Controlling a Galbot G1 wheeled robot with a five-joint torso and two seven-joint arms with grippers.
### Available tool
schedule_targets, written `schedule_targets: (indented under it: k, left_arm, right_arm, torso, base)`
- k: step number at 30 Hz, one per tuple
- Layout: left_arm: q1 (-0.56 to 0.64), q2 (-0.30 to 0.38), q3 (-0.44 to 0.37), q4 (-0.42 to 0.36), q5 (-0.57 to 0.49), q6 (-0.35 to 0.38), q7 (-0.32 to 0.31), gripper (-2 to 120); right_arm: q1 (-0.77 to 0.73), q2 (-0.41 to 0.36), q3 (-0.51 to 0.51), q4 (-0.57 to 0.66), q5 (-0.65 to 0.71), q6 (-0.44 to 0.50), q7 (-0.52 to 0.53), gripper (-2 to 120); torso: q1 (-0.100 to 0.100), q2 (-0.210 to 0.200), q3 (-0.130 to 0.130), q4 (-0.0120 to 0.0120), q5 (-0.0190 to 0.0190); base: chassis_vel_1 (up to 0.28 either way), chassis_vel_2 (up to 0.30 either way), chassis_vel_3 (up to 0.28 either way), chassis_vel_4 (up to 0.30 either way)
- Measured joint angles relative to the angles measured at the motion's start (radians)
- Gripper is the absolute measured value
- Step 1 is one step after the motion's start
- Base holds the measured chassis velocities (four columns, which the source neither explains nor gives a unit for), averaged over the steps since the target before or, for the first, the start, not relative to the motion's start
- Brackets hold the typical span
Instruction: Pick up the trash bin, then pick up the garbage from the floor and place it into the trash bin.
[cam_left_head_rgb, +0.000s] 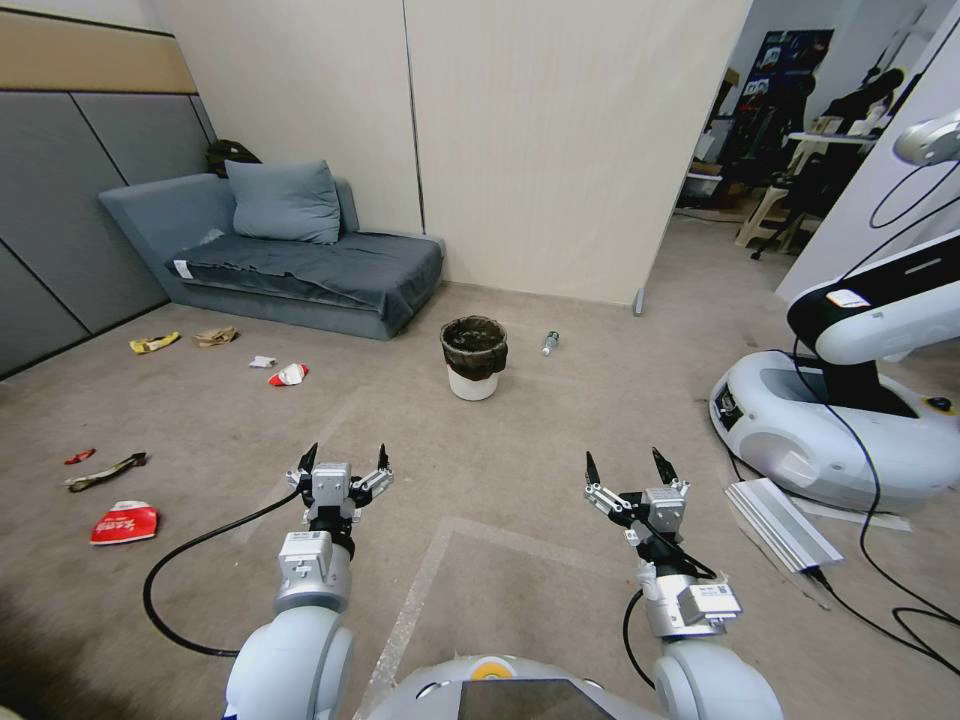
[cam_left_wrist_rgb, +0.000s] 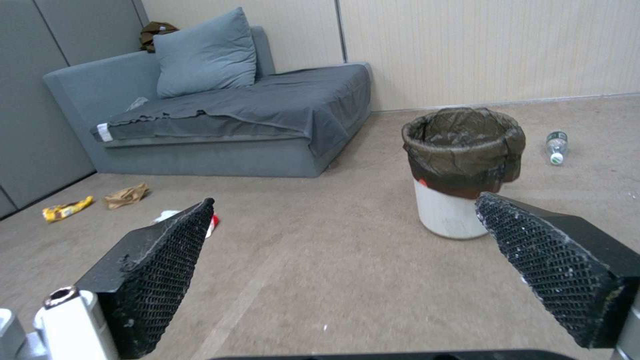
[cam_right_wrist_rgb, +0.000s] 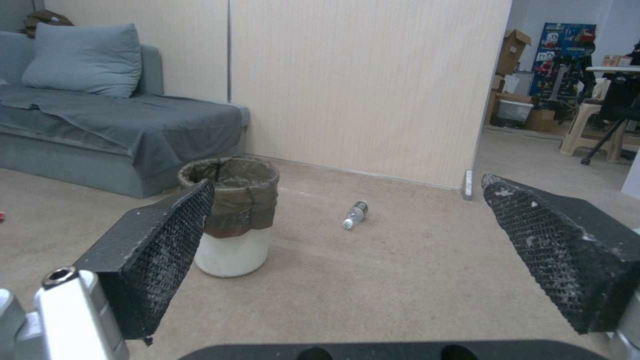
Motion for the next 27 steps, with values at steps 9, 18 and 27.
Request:
schedule_targets:
  k: [9, 18, 27]
  left_arm:
    - [-0.001, -0.003, 0.001, 0.008, 0.01, -0.011, -0.001, 100]
    - [-0.002, -0.005, 0.006, 0.008, 0.002, -0.009, -0.003, 100]
    - [-0.001, -0.006, 0.008, 0.009, 0.002, -0.009, -0.004, 100]
  right_arm:
    - [0.0, -0.001, 0.0, 0.0, 0.0, 0.0, 0.0, 100]
    - [0.0, -0.001, 0.001, 0.0, 0.001, 0.0, 0.0, 100]
    - [0.0, -0.001, 0.001, 0.0, 0.001, 0.0, 0.0, 100]
  torso:
    - [0.0, 0.0, 0.0, 0.0, 0.0]
    - [0.0, 0.0, 0.0, 0.0, 0.0001]
    - [0.0, 0.0, 0.0, -0.0001, -0.0001]
  base:
    - [-0.159, 0.159, 0.162, -0.155]
    - [-0.126, 0.125, 0.126, -0.131]
    - [-0.191, 0.196, 0.19, -0.187]
